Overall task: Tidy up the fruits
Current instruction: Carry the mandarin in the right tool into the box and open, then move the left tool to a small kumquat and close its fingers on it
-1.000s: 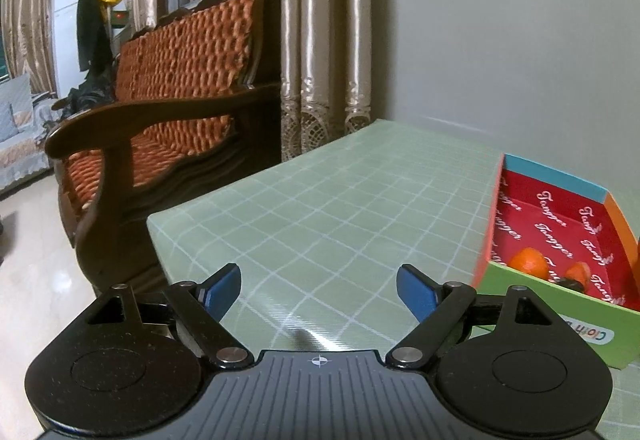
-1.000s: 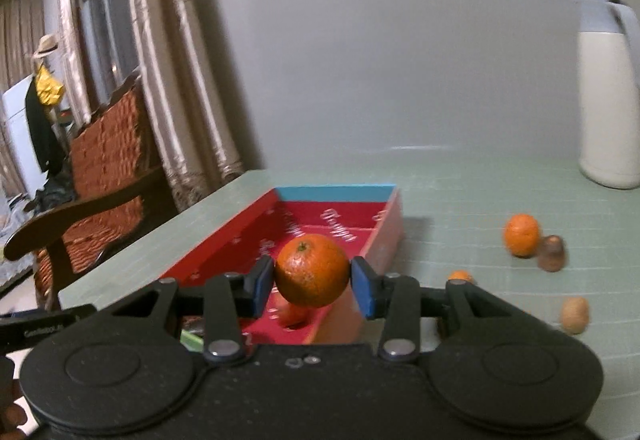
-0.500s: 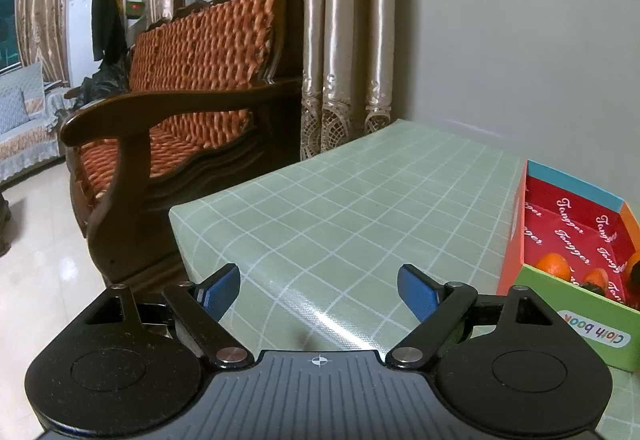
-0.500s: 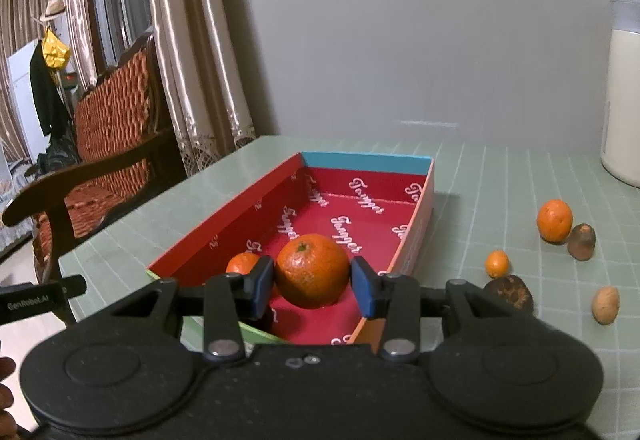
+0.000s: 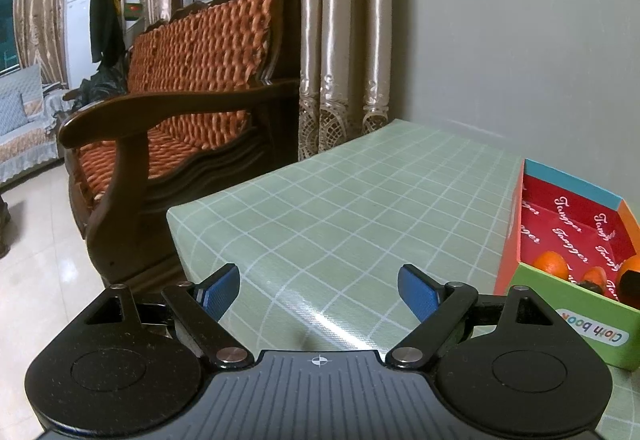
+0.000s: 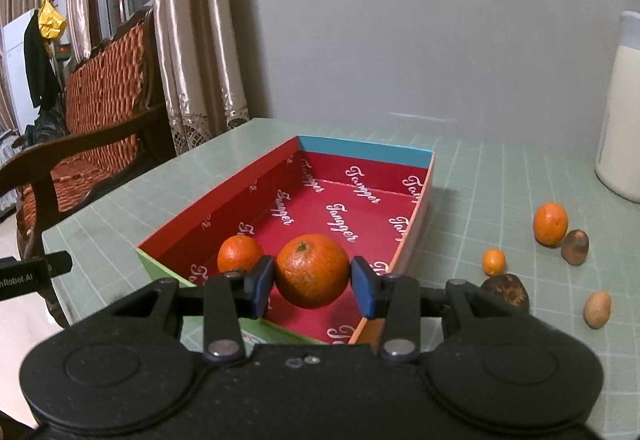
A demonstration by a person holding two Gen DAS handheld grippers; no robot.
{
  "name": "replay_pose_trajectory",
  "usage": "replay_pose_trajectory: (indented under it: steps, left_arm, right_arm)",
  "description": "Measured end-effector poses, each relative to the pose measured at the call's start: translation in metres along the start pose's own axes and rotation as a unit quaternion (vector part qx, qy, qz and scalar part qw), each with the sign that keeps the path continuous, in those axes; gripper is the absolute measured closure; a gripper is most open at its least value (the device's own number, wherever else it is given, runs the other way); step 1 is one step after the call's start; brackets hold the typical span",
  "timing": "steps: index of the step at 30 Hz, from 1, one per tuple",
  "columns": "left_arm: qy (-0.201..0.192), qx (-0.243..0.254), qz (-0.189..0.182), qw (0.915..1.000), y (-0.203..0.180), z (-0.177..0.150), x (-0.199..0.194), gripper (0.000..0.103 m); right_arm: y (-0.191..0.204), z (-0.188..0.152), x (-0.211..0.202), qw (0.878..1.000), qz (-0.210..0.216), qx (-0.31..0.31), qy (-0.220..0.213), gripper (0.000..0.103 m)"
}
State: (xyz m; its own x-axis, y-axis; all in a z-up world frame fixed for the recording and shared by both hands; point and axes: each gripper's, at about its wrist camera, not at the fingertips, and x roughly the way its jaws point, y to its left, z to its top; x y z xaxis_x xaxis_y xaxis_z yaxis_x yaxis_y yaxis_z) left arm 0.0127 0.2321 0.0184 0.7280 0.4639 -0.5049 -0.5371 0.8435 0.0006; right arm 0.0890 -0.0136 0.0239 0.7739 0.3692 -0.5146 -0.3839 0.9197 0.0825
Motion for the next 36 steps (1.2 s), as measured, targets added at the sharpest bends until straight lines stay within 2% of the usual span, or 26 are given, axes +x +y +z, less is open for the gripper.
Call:
replay_pose_trajectory:
  steps: [5,17,18,21,22,27,29,33,36]
  left_arm:
    - [-0.001,0.003,-0.001,1.0000,-0.002,0.000,-0.001,0.017]
    - [-0.002,0.010,-0.007,0.9999,-0.013,0.000,-0.002,0.017]
    - [-0.004,0.013,-0.009,0.9999,-0.016,0.000,-0.003,0.017]
    - [-0.016,0.030,-0.014,0.9993,-0.027,-0.002,-0.010,0.017]
    - [-0.021,0.038,-0.016,0.9989,-0.032,-0.003,-0.012,0.017]
    - [-0.047,0.079,-0.036,0.9951,-0.061,-0.008,-0.025,0.017]
    - [-0.055,0.091,-0.047,0.9933,-0.072,-0.010,-0.032,0.017]
    - [-0.070,0.106,-0.078,0.9888,-0.096,-0.013,-0.045,0.017]
    - [-0.082,0.122,-0.102,0.9838,-0.113,-0.013,-0.057,0.017]
  right_arm:
    - [0.001,-0.001,0.002,1.000,-0.001,-0.004,0.002,0.061]
    - [-0.002,0.005,-0.012,1.000,-0.006,-0.009,-0.026,0.059]
    - [-0.005,0.005,-0.015,1.000,-0.008,-0.007,-0.029,0.058]
    - [-0.014,0.004,-0.024,0.999,-0.012,-0.001,-0.041,0.046]
    - [-0.019,0.003,-0.028,0.999,-0.018,0.001,-0.046,0.040]
    - [-0.049,-0.006,-0.048,0.996,-0.057,0.006,-0.070,0.033]
    - [-0.067,-0.012,-0.057,0.994,-0.076,0.019,-0.081,0.024]
    - [-0.098,-0.023,-0.072,0.985,-0.134,0.040,-0.101,0.021]
    - [-0.119,-0.032,-0.084,0.978,-0.166,0.056,-0.110,0.015]
